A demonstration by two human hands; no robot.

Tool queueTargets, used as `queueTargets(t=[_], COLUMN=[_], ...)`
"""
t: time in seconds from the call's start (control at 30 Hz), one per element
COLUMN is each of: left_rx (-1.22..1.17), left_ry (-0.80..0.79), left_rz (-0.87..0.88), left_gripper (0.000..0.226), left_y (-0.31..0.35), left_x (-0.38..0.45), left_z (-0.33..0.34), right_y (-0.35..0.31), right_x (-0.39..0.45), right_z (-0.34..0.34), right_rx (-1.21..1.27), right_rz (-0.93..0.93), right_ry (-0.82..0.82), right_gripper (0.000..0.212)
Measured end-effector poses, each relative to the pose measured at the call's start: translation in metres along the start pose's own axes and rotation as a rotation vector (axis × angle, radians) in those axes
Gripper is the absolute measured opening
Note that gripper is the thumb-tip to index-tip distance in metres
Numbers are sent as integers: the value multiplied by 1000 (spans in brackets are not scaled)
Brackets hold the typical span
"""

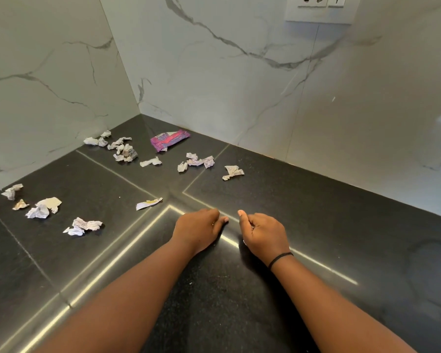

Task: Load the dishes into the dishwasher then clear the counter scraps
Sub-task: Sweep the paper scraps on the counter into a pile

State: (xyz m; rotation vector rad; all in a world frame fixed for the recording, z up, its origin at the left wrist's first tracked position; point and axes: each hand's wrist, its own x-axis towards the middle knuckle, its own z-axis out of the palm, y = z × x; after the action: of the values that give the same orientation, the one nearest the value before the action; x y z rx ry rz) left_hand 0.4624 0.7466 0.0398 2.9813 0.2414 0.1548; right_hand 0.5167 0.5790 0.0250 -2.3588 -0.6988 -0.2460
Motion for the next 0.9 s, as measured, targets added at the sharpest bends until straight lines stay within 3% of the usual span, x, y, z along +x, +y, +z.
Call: queueTargets(t=[0.2, 0.47, 0.57, 0.77, 0.9], left_rx=[8, 34, 31, -81, -456], left_ry=[19, -27, -28, 61, 188], left_rz=[-123, -108, -72, -10, -114], left_gripper=[39, 40, 40, 38, 41], left_y=[4, -4, -9, -18, -23], left_x=[-20, -82, -108, -169, -236], left_z=[-4, -9, -14, -21, -26], right_y=[-3, -9, -14, -49, -106], right_x=[-11, -35, -58, -123, -158], right_z=[-9, -24, -31, -41, -36], right_rx=[-34, -82, -69, 209, 639], right_rz=[21, 68, 180, 495, 756], right_ry=[-43, -51, -19, 179, 279], right_gripper=[59, 58, 60, 63, 52])
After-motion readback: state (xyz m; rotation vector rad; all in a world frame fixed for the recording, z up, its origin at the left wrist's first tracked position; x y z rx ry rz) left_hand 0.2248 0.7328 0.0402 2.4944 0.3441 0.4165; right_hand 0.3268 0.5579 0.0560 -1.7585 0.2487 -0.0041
